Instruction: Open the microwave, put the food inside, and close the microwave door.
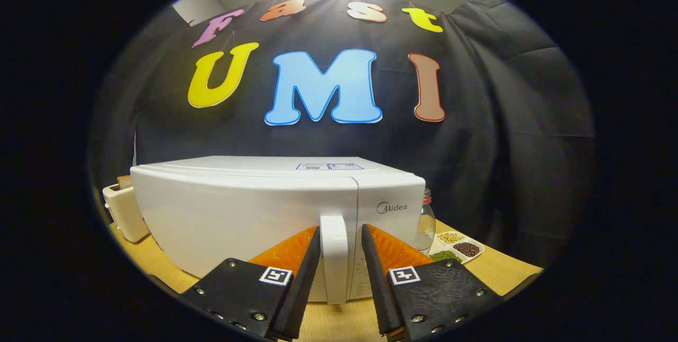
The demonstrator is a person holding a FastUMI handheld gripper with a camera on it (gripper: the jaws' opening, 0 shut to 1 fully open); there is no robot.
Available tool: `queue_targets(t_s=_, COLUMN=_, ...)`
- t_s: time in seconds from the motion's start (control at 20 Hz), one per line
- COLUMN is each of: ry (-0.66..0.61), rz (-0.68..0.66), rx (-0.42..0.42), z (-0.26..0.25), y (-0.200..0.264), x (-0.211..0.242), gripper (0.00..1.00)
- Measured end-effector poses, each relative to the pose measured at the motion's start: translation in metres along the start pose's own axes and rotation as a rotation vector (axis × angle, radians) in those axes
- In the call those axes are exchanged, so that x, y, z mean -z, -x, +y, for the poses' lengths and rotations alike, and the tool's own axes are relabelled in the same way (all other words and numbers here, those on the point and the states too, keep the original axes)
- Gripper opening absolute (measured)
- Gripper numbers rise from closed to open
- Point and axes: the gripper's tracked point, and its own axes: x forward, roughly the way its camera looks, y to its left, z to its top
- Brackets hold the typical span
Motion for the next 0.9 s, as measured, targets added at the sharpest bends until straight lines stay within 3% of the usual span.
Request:
queue_targets(t_s=0.1, ry=-0.001, rz=0.034, rx=0.009, z=0.001, y=-0.002, x=0.006, gripper=0.46)
queue_targets(t_s=0.15, ry=-0.012, rz=0.041, rx=0.017, z=0.000, y=-0.001, x=0.004, gripper=0.33)
queue_targets(t_s=0.25, ry=-0.030, rz=0.077, rx=0.018, z=0.000, y=-0.004, x=0.006, gripper=0.29)
queue_targets(t_s=0.35, ry=-0.052, rz=0.123, rx=0.002, z=0.002, y=0.003, x=0.007, gripper=0.13)
queue_targets(t_s=0.9, ry=-0.065, rz=0.170, rx=-0.053, z=0.004, y=0.033, x=0.008, gripper=0.13)
